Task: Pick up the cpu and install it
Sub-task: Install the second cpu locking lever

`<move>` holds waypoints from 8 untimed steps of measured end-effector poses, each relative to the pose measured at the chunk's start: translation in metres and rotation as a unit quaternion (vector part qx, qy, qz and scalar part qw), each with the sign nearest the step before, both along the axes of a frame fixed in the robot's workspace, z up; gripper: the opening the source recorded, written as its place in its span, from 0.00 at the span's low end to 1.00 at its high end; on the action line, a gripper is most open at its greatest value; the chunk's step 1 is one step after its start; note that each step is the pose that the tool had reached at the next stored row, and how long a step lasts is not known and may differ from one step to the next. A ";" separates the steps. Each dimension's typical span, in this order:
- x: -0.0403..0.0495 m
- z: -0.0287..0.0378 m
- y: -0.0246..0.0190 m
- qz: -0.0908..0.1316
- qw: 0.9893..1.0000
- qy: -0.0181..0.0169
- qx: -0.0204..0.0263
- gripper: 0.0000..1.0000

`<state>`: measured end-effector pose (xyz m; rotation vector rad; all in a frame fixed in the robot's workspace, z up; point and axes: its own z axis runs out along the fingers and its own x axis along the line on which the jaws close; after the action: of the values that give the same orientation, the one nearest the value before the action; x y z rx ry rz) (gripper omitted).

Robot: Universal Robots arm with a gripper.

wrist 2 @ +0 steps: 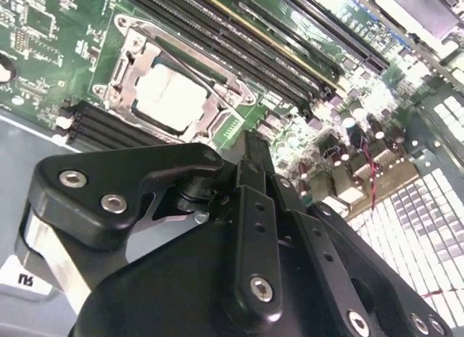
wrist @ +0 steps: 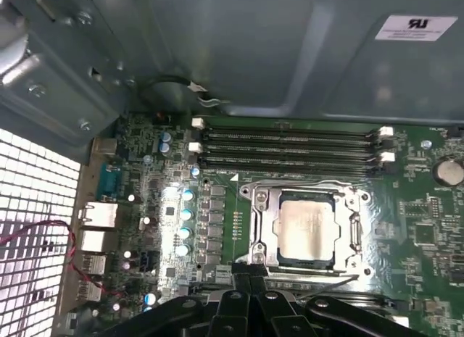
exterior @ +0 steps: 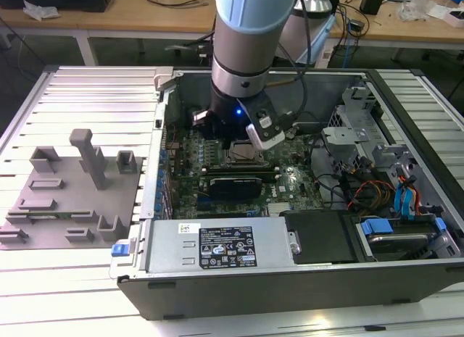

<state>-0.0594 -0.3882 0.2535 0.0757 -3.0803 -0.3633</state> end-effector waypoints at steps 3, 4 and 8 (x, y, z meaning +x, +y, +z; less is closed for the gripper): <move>0.0100 0.0004 -0.0001 -0.003 1.000 0.002 -0.002 0.11; 0.0122 0.0004 -0.0002 -0.004 1.000 0.003 -0.002 0.11; 0.0157 0.0002 -0.0021 -0.013 1.000 0.004 -0.004 0.11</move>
<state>-0.0437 -0.3903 0.2538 0.0342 -3.0778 -0.3506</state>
